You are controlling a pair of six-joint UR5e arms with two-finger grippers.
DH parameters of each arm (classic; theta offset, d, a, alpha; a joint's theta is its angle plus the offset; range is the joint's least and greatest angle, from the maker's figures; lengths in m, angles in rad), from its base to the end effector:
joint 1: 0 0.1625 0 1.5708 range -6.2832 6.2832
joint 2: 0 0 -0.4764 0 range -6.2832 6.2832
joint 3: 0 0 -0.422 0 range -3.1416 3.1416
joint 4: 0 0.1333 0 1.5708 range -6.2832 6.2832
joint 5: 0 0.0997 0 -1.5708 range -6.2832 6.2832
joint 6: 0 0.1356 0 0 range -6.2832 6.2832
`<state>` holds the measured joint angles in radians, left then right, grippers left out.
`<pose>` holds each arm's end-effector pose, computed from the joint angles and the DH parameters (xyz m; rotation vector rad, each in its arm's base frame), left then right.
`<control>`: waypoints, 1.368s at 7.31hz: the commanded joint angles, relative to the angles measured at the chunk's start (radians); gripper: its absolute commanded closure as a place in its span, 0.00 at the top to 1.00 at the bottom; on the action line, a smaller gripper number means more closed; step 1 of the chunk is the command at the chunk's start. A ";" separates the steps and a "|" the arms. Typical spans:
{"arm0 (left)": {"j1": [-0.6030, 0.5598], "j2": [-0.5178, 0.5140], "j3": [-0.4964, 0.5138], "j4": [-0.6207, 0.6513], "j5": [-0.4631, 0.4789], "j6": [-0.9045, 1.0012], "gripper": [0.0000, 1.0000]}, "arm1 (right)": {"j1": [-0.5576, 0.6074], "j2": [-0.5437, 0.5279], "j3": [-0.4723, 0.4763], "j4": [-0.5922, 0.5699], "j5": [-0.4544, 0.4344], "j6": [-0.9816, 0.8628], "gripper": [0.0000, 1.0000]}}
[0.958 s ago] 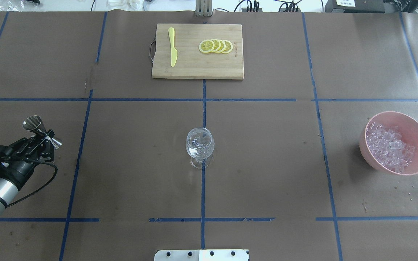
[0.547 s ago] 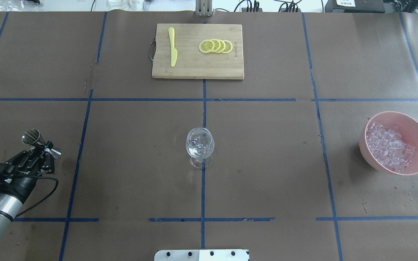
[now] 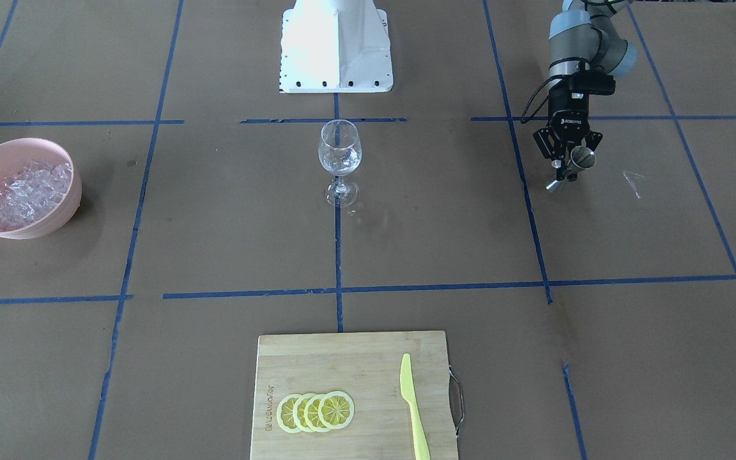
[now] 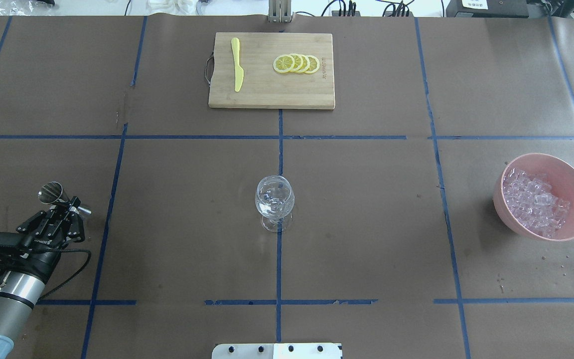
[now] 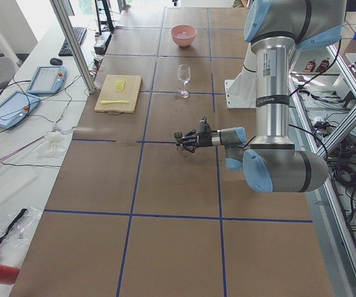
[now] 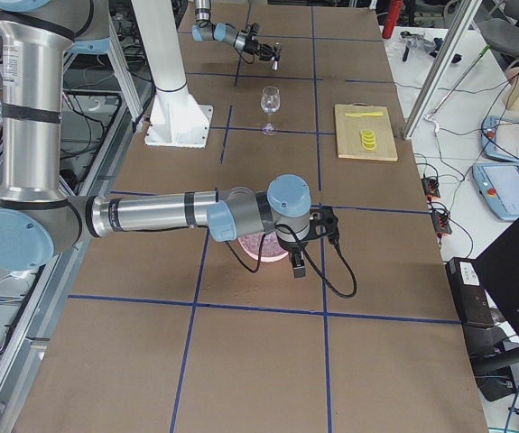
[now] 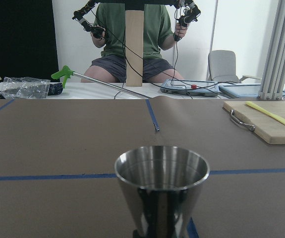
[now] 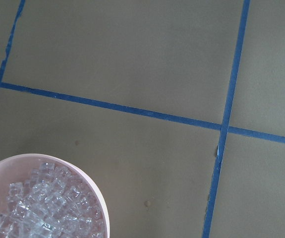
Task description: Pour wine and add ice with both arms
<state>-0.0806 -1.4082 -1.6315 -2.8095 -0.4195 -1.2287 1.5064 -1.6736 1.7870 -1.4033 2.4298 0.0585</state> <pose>0.4126 -0.2913 0.6083 1.1922 0.7576 -0.4353 -0.0010 -0.4917 0.6461 0.2105 -0.8678 -0.1261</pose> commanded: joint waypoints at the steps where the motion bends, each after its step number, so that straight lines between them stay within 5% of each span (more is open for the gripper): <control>1: 0.018 -0.006 0.012 -0.002 0.004 0.000 0.00 | 0.000 0.000 0.000 0.001 0.000 -0.002 1.00; 6: 0.030 -0.006 0.022 -0.004 0.001 0.003 0.10 | 0.000 0.000 0.002 0.001 0.000 -0.002 1.00; 10: 0.030 -0.005 0.027 -0.005 0.001 0.011 0.43 | 0.000 0.000 0.003 0.001 0.000 -0.002 1.00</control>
<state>-0.0507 -1.4138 -1.6059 -2.8148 -0.4188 -1.2211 1.5064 -1.6736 1.7905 -1.4021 2.4298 0.0574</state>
